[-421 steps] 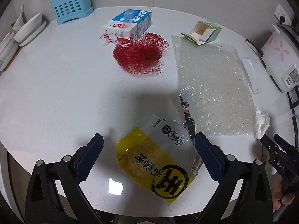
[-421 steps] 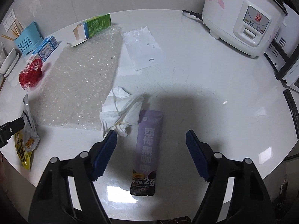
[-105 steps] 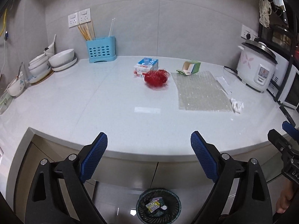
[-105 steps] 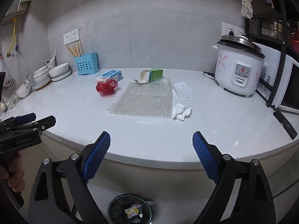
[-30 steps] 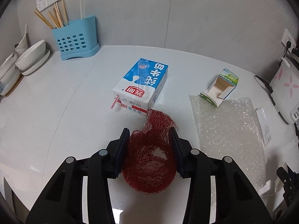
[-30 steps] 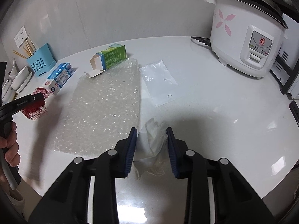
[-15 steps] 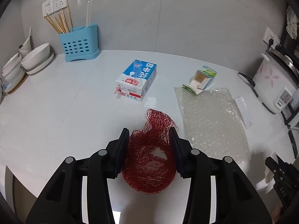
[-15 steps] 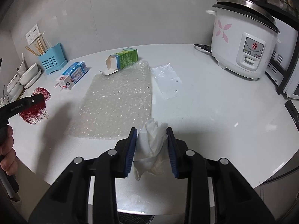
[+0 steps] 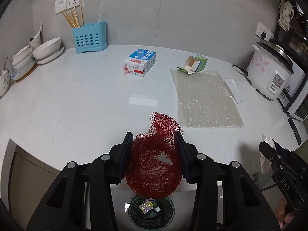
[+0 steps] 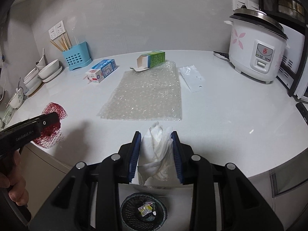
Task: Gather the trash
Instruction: 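Carry the mesh bag and tissue down over the trash bin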
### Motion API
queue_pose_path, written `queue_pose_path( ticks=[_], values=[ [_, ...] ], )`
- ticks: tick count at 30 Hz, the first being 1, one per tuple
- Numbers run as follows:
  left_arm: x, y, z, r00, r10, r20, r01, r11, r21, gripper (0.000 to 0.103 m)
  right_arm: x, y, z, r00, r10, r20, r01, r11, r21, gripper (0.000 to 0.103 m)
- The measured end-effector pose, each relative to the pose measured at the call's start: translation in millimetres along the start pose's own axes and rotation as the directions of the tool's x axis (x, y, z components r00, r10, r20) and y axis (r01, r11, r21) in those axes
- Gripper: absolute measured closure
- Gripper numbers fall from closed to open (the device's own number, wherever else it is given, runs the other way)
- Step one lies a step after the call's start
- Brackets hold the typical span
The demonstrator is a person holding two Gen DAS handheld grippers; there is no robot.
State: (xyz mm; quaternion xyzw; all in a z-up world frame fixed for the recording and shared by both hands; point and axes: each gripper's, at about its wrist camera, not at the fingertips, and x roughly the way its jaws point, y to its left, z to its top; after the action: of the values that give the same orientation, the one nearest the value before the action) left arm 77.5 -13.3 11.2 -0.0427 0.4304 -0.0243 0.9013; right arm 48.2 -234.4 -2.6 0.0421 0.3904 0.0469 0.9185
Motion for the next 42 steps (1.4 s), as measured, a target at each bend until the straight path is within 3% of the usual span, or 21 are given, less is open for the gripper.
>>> queue_pose_path(
  ticks=[5, 18, 26, 42],
  values=[
    [-12.5, 3.3, -42.1, 1.000, 0.007, 0.015, -0.007, 1.000, 0.004, 0.058, -7.6, 13.5, -30.0, 0.999, 0.052, -0.007, -0.052, 0.999, 0.001, 0.072],
    [-16.8, 15.4, -131.3, 1.000, 0.025, -0.008, -0.025, 0.999, 0.025, 0.058, 7.1, 42.2, -115.7, 0.996, 0.078, -0.039, -0.079, 0.997, -0.016, 0.072],
    [23.4, 31.0, -196.1, 0.996, 0.079, -0.046, -0.078, 0.997, 0.026, 0.058, 50.0, 51.6, -177.9, 0.992, 0.054, -0.114, -0.057, 0.998, -0.024, 0.072],
    [134.5, 51.0, -322.1, 0.991, 0.022, -0.129, -0.026, 0.999, -0.028, 0.058, 163.1, 55.9, -309.3, 0.972, -0.005, -0.234, -0.010, 0.998, -0.065, 0.072]
  ],
)
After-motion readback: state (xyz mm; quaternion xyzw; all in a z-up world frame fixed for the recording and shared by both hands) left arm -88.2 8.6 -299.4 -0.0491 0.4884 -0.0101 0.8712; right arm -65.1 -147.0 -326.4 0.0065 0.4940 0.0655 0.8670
